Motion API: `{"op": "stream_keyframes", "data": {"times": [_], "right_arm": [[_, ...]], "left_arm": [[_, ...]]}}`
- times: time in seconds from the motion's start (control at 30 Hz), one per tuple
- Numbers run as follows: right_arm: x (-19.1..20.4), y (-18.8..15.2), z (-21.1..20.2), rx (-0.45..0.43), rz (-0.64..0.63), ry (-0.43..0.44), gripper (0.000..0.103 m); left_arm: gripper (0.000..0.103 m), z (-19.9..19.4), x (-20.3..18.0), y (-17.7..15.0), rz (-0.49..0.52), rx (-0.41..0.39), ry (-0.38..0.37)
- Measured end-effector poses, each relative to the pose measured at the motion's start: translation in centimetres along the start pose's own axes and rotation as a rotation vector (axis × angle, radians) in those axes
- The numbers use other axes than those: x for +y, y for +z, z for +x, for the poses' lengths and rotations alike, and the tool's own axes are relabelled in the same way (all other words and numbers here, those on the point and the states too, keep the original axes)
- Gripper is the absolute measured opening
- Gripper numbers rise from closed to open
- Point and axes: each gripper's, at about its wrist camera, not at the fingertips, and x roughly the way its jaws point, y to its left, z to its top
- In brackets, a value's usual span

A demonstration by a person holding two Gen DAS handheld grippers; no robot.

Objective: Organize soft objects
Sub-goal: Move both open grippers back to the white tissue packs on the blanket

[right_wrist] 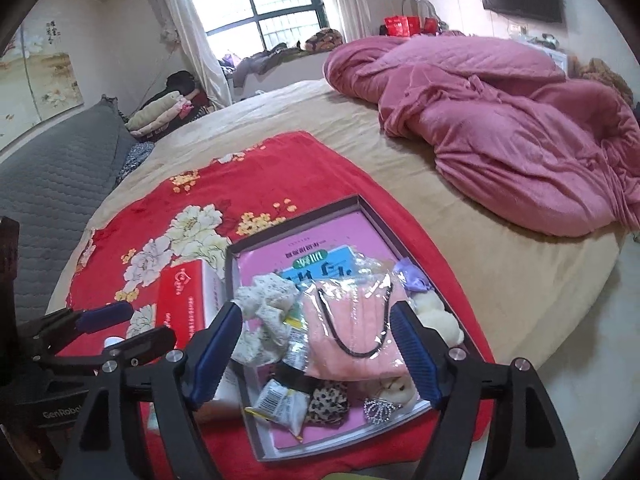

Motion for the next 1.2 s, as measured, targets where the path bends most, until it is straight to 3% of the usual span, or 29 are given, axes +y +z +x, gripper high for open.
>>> {"op": "stream_keyframes", "data": {"times": [0.5,0.87,1.2], "right_arm": [[4.3,0.6,-2.5,-0.03,-0.087,0.001,0.079],[5.1,0.3,-3.7,-0.035,-0.095,-0.007,0.08],[8.0,-0.1,-5.1,-0.043,-0.145,0.044,0.08]], "left_arm": [[0.077,-4.8,3.5,-1.4,-0.059,-0.062,0.031],[0.08,-7.6,4.1,-2.4,-0.077,-0.089,0.035],[0.08,-10.7,7.3,-4.0,-0.145,-0.111,0.076]]}}
